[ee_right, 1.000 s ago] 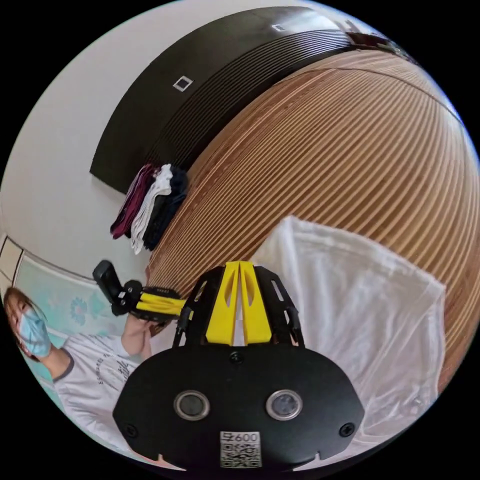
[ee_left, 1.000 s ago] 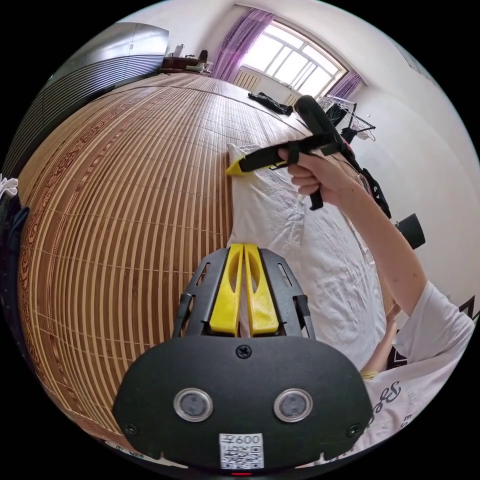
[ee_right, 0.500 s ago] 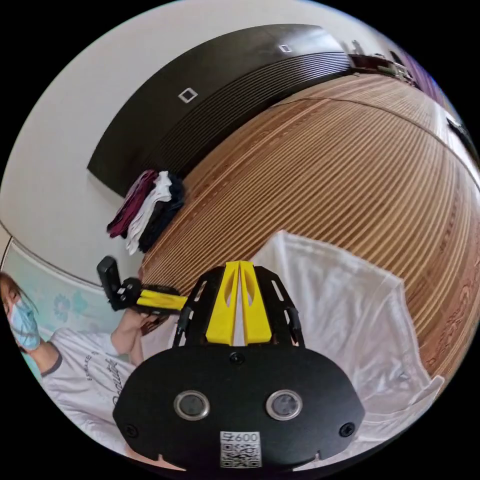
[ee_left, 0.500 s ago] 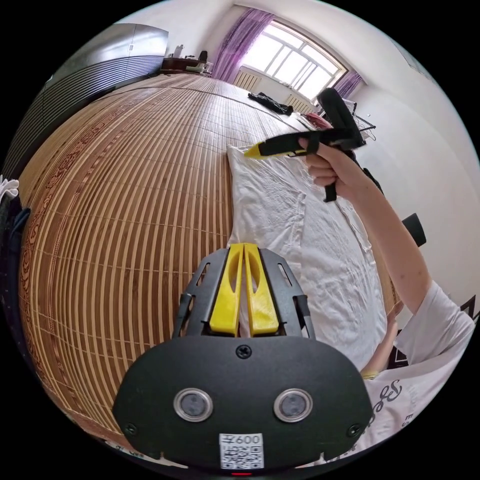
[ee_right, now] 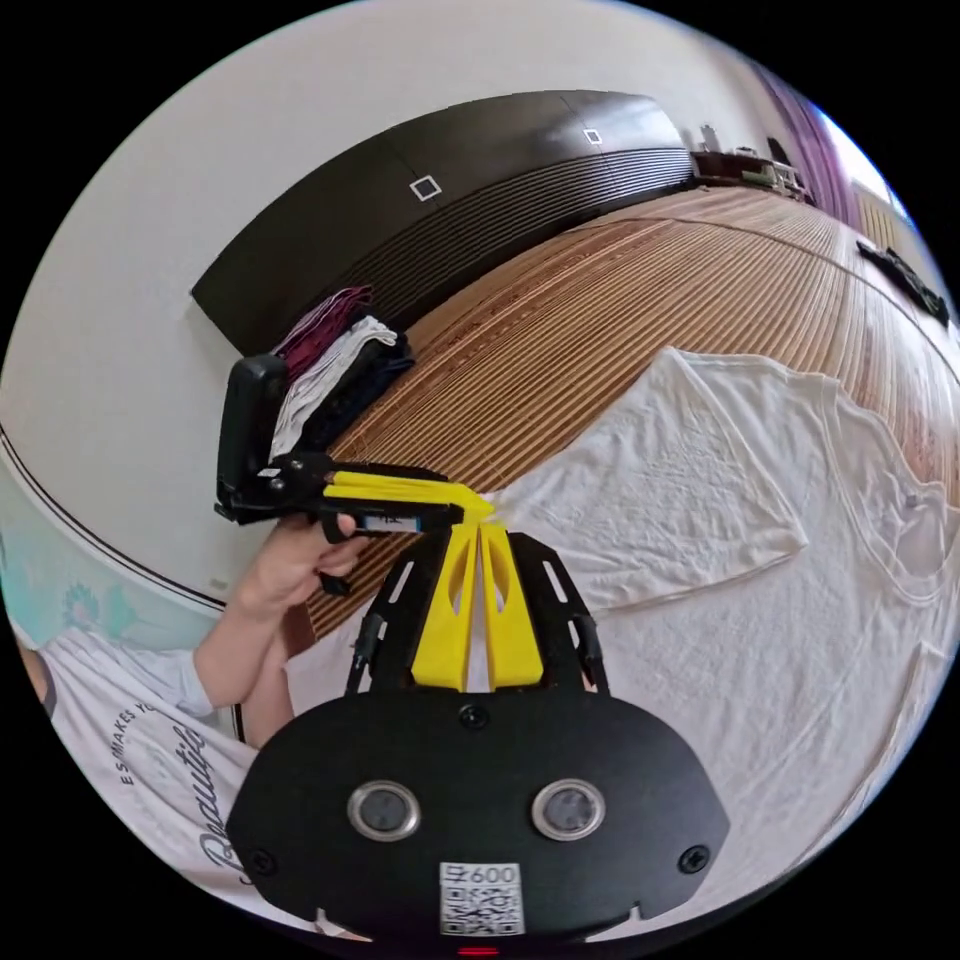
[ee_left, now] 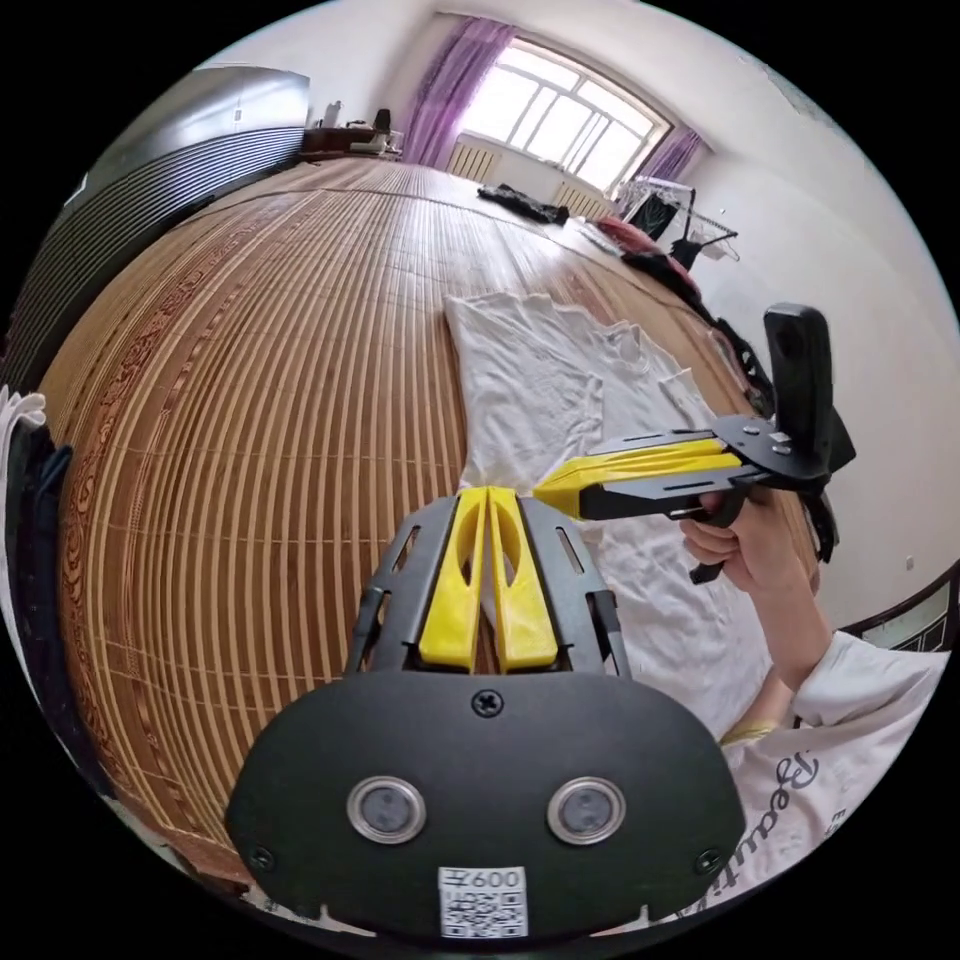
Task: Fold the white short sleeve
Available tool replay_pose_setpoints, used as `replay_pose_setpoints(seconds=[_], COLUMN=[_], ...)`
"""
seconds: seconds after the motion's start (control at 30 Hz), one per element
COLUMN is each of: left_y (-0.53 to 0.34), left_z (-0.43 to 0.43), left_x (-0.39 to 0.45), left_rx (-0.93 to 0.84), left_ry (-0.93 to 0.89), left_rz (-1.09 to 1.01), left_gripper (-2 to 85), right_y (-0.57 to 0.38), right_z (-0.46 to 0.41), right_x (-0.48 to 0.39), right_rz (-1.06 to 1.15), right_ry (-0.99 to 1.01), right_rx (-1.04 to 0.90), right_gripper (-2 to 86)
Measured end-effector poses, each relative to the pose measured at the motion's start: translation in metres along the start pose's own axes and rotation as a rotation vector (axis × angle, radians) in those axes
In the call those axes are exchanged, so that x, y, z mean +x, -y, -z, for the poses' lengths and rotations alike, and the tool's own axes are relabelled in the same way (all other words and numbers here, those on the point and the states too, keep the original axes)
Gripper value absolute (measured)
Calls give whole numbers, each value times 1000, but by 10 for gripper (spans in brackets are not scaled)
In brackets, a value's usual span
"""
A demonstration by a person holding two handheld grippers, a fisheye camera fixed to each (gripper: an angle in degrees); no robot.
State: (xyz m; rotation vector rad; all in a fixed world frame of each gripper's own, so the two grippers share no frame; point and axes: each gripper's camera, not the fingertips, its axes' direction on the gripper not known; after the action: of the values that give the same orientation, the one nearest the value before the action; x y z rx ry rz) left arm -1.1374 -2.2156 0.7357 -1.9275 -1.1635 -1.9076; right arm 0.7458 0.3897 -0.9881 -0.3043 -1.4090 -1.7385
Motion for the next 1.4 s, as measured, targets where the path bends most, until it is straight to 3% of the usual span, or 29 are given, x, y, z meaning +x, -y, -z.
replay_pose_setpoints(seconds=[0.07, 0.3, 0.43, 0.6, 0.7, 1.1, 1.23, 1.4], left_y=[0, -8, -30, -5, 4, 5, 5, 6], left_z=[2, 17, 60, 14, -6, -10, -11, -11], left_x=[-2, -51, -68, -53, -33, -32, -31, -33], left_rx=[-13, -12, 275, 70, -12, -10, -3, -1], left_ry=[1, -101, -137, -202, -116, -68, -58, -54], left_rz=[-7, 121, 199, 80, 34, 31, 36, 36], left_gripper=[1, 2, 2, 1, 0, 0, 0, 0], right_y=[-4, -23, -25, -28, -29, -52, -26, 27], right_z=[-19, -16, -24, -28, -25, 34, 60, 31], right_x=[-4, -7, -30, -48, -49, -56, -63, -40], right_rz=[30, -27, 30, 59, 48, -35, -1, -21], right_ry=[-69, -44, -131, -192, -181, -218, -166, -125], right_rx=[-82, 5, -16, -18, -8, -66, 84, 23], right_gripper=[-8, -8, -8, -8, -8, -8, -9, -9])
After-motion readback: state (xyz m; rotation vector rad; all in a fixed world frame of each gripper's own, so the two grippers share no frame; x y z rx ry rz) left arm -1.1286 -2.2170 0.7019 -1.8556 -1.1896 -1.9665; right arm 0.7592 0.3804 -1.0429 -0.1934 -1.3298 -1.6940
